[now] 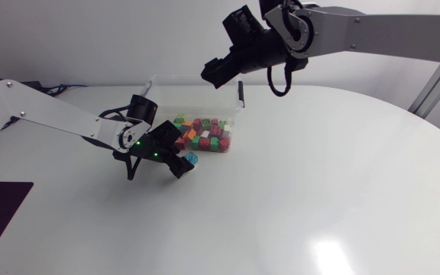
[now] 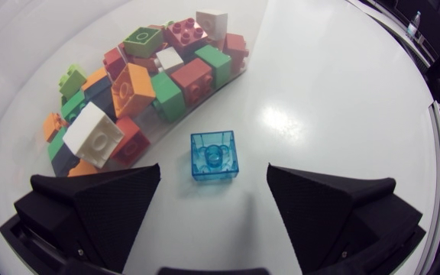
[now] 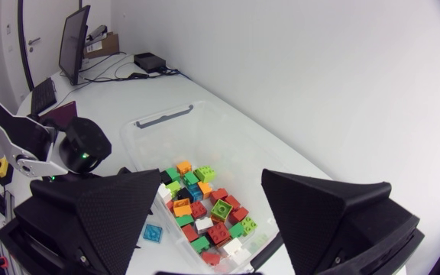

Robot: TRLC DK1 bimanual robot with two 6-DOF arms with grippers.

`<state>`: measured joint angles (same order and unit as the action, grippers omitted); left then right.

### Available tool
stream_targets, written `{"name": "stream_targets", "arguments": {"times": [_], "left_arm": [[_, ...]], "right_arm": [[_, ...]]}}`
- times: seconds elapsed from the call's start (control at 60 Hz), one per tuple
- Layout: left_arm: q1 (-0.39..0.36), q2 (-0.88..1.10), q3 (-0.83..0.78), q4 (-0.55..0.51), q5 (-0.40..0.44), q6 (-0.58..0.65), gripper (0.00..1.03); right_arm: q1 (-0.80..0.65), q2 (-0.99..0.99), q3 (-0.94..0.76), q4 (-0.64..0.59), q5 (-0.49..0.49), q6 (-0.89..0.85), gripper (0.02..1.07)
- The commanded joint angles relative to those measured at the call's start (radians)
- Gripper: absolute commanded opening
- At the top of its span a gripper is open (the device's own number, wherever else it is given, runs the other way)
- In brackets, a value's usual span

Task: Place the duplo bricks in the container

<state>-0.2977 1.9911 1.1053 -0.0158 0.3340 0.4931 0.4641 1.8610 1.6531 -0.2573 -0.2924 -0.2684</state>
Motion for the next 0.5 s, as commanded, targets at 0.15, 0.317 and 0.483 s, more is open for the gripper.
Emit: {"name": "stream_targets", "arguments": {"times": [0.15, 0.317, 0.483], "left_arm": [[-0.031, 0.069, 0.044, 0.039, -0.032, -0.048, 0.91], [-0.054, 0.094, 0.056, 0.051, -0.050, -0.054, 0.69], [-0.064, 0.098, 0.059, 0.054, -0.061, -0.064, 0.40]], "right_arm": [[-0.050, -0.186, -0.236, 0.067, -0.031, 0.023, 0.98], [-0.059, -0.279, -0.346, 0.087, -0.031, 0.014, 0.98], [-0.064, -0.364, -0.437, 0.095, -0.033, 0.000, 0.98]]}}
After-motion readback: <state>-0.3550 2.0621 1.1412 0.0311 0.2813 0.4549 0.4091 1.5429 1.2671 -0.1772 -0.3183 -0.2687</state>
